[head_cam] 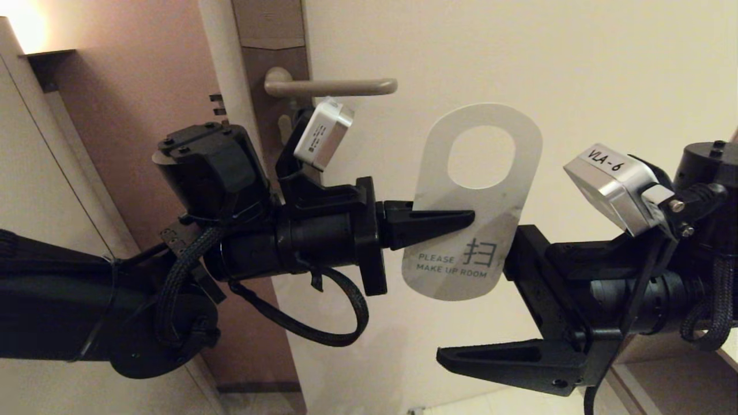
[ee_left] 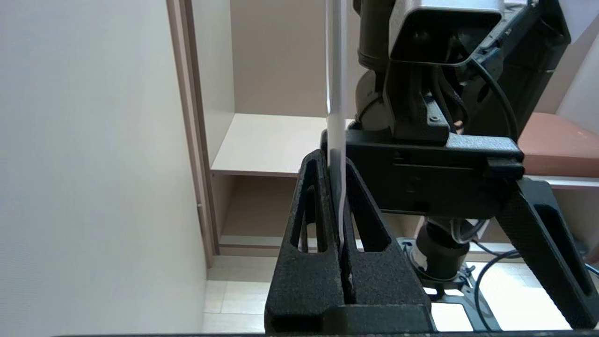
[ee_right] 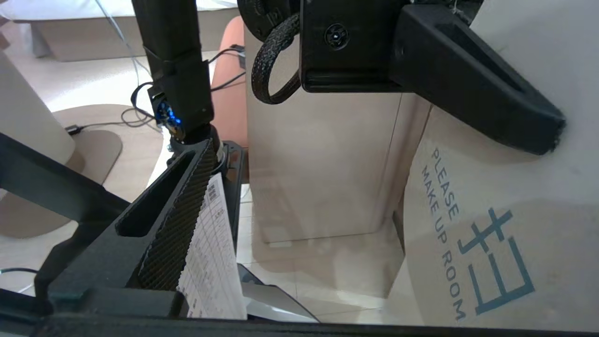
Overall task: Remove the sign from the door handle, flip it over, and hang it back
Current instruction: Hand it to the other hand
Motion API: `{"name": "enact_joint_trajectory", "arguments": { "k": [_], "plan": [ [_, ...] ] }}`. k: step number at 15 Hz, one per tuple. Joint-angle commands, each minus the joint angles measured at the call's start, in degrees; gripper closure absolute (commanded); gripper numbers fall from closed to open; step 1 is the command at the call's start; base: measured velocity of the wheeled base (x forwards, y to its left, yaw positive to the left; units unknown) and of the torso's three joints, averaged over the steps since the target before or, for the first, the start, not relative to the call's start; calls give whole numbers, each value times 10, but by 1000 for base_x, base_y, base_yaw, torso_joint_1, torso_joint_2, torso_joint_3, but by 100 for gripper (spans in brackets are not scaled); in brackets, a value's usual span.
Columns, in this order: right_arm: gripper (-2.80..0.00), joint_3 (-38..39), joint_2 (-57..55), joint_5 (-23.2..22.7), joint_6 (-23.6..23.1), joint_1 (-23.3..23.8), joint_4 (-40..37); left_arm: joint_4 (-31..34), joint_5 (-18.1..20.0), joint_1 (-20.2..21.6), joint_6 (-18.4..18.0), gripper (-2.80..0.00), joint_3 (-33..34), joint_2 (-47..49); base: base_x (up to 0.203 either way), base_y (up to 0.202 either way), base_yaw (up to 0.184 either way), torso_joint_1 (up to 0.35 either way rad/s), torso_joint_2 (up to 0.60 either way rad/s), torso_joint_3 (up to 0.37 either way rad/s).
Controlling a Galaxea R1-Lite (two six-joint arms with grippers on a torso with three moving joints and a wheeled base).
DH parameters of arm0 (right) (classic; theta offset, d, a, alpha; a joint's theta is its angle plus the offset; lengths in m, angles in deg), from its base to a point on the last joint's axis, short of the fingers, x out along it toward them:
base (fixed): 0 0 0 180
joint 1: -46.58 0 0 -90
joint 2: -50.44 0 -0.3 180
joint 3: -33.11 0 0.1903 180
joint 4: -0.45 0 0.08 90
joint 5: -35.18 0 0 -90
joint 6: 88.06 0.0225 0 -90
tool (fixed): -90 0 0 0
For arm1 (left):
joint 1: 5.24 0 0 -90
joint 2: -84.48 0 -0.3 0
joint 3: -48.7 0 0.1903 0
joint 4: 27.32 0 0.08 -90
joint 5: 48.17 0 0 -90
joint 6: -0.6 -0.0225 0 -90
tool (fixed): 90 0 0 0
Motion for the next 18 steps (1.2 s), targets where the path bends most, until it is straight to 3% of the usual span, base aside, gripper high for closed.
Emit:
{"name": "enact_joint_trajectory", "arguments": {
  "k": [1, 7, 14, 18],
  "plan": [
    [-280, -1, -5, -4, -1, -3, 4, -4, 2, -1, 0, 0, -3, 5, 0, 0, 0, 0, 0, 0],
    [-280, 0, -26, 1, 32, 1, 60, -16, 2, -3, 0, 0, 1, 4, 0, 0, 0, 0, 0, 0],
    [-280, 26, -5, 3, 33, 47, 61, -62, 2, -8, 16, 0, 38, -3, 0, 0, 0, 0, 0, 0],
    [-280, 54, 19, 3, 33, 49, 61, -73, 2, -8, 17, 0, 46, -3, 0, 0, 0, 0, 0, 0]
  ]
}}
